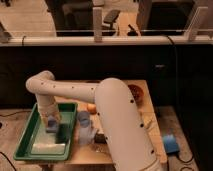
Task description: Place sponge in tray
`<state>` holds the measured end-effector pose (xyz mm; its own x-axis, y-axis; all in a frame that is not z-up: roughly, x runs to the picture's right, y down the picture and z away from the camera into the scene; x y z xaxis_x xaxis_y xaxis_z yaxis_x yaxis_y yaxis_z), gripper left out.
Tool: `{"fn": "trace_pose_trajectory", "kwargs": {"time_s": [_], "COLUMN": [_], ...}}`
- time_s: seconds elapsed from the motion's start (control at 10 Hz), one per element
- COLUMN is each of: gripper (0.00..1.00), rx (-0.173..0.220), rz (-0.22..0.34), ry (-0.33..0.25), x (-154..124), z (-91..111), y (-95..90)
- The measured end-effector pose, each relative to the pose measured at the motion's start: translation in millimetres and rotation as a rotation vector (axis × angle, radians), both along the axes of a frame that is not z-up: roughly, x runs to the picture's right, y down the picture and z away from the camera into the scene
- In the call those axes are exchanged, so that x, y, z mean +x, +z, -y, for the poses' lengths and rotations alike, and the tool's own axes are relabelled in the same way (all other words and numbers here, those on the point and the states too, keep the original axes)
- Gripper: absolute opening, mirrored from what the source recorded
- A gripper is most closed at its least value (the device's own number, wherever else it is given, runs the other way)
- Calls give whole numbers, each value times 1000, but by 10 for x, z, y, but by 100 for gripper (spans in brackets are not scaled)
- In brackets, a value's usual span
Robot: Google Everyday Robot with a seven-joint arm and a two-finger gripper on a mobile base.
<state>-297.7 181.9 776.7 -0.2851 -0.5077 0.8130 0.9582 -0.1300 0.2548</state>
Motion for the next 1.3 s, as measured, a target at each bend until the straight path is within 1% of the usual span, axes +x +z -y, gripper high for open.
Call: {"fn": "trace_pose_trajectory", "kwargs": {"time_s": [0.1, 0.2, 0.4, 0.6, 0.7, 1.3], "gripper": [26, 40, 56, 76, 80, 80], "rx": [-1, -1, 0, 1, 2, -1], "rz": [2, 6, 9, 16, 21, 41], "ry": [-2, -3, 0, 3, 2, 0], "x": [-5, -15, -9, -19, -27, -29], "z": [-4, -11, -7, -6, -8, 1], "y": [0, -3, -4, -6, -10, -17]}}
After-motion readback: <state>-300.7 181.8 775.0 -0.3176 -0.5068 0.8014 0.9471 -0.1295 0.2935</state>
